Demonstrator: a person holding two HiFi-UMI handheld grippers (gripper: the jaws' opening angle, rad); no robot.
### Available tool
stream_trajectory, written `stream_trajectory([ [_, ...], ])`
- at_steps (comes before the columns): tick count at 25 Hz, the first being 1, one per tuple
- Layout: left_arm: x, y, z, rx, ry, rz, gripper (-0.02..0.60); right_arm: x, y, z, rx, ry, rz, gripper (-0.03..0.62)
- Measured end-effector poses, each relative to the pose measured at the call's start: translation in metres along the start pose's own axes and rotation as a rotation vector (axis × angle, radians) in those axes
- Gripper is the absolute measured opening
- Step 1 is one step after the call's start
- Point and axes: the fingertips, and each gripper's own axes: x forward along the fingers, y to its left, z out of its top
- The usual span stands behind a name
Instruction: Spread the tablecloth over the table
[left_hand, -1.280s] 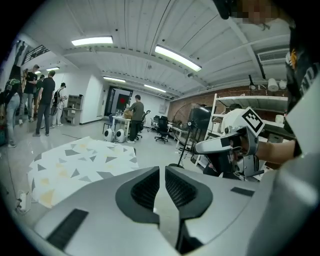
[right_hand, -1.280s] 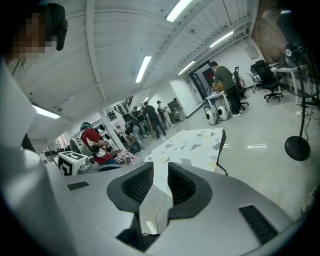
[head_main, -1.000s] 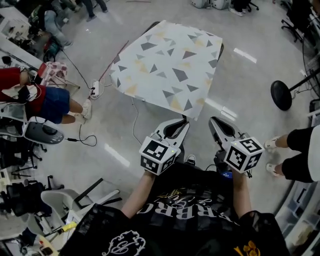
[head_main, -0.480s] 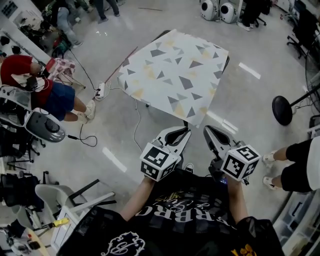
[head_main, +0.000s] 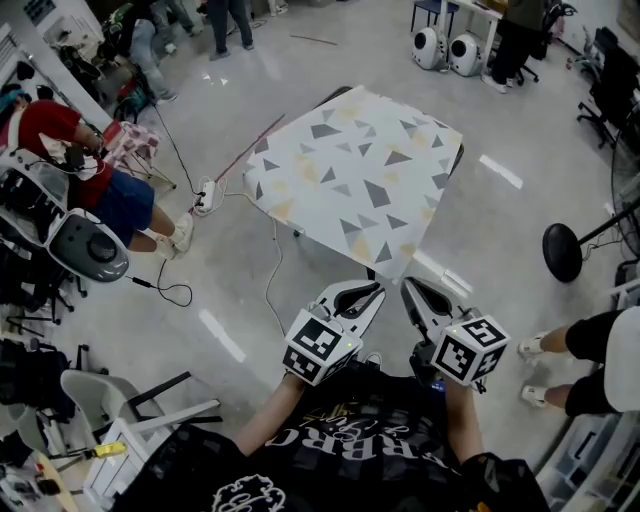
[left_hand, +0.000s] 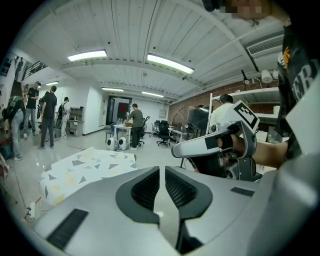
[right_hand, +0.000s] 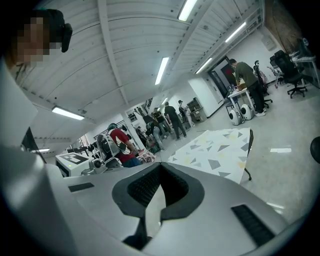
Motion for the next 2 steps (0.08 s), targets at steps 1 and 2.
stream_trajectory([
  [1, -0.0017, -0.0007, -0.0028, -0.002, 0.006, -0.001, 0.049, 0.0006, 0.0018, -0.0023, -0.004, 0.005, -0.001, 0.014],
  [2, -0.0034, -0.0013, -0.0055, -0.004, 0.012, -0.003, 0.048, 0.0012, 0.0036, -0.0045, -0.008, 0.011, -0.003, 0.014],
])
